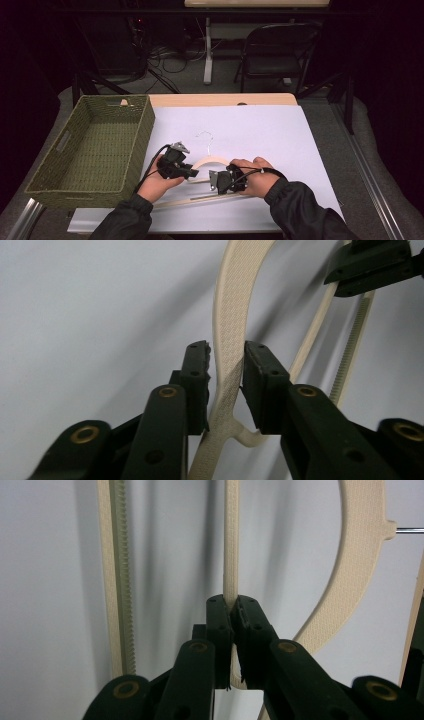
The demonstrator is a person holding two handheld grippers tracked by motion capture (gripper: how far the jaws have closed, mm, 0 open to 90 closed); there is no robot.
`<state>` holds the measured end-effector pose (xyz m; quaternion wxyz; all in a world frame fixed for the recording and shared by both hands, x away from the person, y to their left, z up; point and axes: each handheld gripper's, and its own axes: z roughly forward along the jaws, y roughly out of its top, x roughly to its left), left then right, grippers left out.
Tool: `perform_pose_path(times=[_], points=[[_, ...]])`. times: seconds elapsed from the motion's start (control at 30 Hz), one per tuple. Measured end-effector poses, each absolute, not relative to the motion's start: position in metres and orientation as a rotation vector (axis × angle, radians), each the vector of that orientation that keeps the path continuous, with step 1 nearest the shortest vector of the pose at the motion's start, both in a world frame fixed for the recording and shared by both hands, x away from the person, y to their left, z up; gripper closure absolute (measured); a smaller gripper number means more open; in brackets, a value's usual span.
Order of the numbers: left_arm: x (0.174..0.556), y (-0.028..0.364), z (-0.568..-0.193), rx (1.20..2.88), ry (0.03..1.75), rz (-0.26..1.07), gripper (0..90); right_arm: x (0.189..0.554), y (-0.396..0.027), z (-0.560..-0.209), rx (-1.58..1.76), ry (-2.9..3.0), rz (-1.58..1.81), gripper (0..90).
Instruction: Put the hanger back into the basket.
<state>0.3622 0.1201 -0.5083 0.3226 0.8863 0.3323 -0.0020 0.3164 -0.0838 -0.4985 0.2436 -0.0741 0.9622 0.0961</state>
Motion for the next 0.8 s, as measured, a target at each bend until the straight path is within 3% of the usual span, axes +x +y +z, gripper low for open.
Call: perform_pose_path(times=[0.7,0.8], points=[[0.3552,0.1167,-0.5071,2.36,0.791,0.056,79.4,0.3168,-0.0852,-0.5022,-0.196,2.639,0.265,84.5],[0.3524,0.1159,-0.5084,2.378,0.767,0.072,79.6,0.3183,-0.0873,-0.4995,-0.135,2.666,0.338,76.5]])
